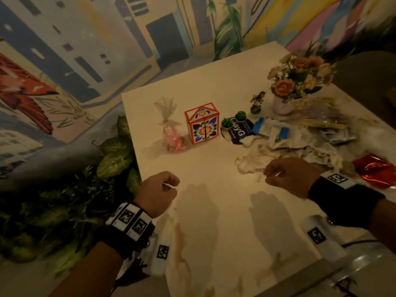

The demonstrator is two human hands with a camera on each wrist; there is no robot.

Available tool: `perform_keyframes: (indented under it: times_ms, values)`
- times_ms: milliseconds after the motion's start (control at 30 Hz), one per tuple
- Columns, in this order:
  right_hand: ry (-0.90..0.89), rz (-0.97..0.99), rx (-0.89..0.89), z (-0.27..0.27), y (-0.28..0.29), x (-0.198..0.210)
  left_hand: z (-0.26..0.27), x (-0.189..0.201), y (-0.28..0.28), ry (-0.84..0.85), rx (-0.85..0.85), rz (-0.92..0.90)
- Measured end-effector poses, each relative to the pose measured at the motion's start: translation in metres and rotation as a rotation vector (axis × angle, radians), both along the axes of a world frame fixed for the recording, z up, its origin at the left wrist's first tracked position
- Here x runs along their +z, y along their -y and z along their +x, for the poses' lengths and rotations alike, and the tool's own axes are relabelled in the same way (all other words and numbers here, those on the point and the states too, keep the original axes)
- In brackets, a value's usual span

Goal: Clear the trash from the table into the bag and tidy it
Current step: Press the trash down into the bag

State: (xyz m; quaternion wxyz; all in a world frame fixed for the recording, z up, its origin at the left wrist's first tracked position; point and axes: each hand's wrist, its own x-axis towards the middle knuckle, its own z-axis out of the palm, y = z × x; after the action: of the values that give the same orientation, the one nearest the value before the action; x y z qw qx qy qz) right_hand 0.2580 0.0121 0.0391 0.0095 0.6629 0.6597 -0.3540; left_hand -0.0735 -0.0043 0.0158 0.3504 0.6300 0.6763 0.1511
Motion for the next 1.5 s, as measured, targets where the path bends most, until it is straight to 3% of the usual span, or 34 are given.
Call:
perform_keyframes:
  times_ms: [267, 500, 733, 867, 1067, 1167, 1333, 1500]
  values:
    - [0.022, 0.055, -0.142, 0.054, -0.021, 0.012, 0.064, 0.001, -0.037, 0.014, -0.101, -0.053]
    - [0.041, 0.019, -0.121, 0.102, -0.060, 0.006, 0.132, -0.016, -0.065, -0.042, -0.030, -0.170]
    - [0.144, 0.038, 0.077, 0.136, -0.084, 0.001, 0.199, -0.032, -0.079, -0.125, -0.026, -0.207]
    - [0.188, 0.047, 0.204, 0.139, -0.092, -0.005, 0.223, -0.038, -0.091, -0.325, -0.110, -0.292]
    - [0.415, -0.208, 0.366, 0.140, -0.097, -0.026, 0.246, -0.048, -0.109, -0.438, -0.113, -0.328]
    - [0.467, -0.246, 0.397, 0.147, -0.091, -0.034, 0.255, -0.054, -0.107, -0.430, -0.124, -0.317]
    - [0.326, -0.094, 0.297, 0.153, -0.086, -0.050, 0.259, -0.058, -0.093, -0.353, -0.076, -0.157]
    - [0.177, -0.019, 0.173, 0.154, -0.084, -0.051, 0.263, -0.060, -0.090, -0.315, -0.026, -0.131]
